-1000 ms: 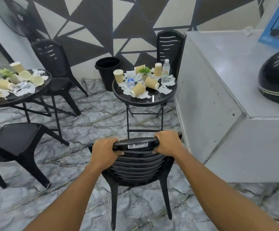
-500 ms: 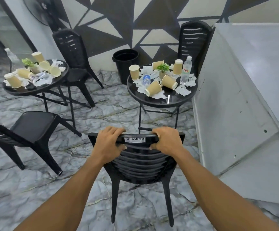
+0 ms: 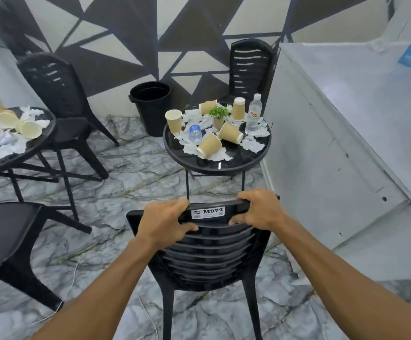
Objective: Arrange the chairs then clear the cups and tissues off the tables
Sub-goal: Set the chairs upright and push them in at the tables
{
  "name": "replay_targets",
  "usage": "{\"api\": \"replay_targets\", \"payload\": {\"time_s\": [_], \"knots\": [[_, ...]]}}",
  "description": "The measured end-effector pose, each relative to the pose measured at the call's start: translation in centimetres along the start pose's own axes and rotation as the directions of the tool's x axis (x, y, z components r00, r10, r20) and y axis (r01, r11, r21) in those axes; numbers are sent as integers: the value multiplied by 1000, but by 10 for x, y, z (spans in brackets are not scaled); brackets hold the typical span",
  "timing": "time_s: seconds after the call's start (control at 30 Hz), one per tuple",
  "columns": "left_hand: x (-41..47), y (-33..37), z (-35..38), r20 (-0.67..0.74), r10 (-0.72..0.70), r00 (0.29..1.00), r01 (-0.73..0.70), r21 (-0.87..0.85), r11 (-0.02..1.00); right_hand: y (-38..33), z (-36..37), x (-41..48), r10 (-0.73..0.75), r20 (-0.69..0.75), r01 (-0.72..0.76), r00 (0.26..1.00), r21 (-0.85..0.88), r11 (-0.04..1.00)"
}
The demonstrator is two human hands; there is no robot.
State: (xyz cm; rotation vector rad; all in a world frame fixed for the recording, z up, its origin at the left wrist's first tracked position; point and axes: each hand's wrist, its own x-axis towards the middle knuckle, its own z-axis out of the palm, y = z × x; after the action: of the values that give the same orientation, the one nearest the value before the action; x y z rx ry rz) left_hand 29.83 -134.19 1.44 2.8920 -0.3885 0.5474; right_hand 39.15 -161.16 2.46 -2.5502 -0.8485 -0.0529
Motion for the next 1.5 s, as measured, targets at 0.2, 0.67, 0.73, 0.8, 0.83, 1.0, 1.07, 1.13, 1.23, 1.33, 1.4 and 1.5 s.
{"api": "replay_targets", "payload": {"time_s": [0.2,0.67,0.73,0.8,0.83,1.0,1.07,1.13,1.23,1.33,1.4,1.5], "knots": [[48,1,5,-97,82,992,-87,-51,995,18,-20,3,23,-159,-25,987,-13,1000],[95,18,84,-38,192,981,-194,-78,978,81,18,-34,118,-384,-194,916,-164,967],[116,17,79,-40,173,984,-174,-52,983,84,15,-22,73,-359,-153,931,-199,968],[129,15,77,-12,174,985,-175,-35,984,96,9,-10,8,-324,-88,946,-231,969],[131,13,78,7,196,981,-195,-26,980,104,6,-4,-5,-320,-70,948,-222,973],[151,8,74,68,238,969,-240,31,970,131,-5,18,-4,-268,-40,963,-158,987],[164,6,72,91,239,967,-242,18,970,132,-8,27,-22,-301,-18,953,-130,991],[171,0,73,80,255,964,-257,11,966,134,-11,35,-56,-350,25,935,-95,995],[166,-5,73,27,262,965,-263,21,965,135,-10,43,-123,-398,94,909,-92,991],[154,-5,73,-29,240,970,-238,51,970,137,-7,48,-178,-441,134,880,-129,983],[144,-2,76,-62,208,976,-203,81,976,139,-1,45,-205,-454,151,867,-151,977],[114,7,88,-91,192,977,-181,118,976,137,18,34,-254,-422,188,870,-192,963]]}}
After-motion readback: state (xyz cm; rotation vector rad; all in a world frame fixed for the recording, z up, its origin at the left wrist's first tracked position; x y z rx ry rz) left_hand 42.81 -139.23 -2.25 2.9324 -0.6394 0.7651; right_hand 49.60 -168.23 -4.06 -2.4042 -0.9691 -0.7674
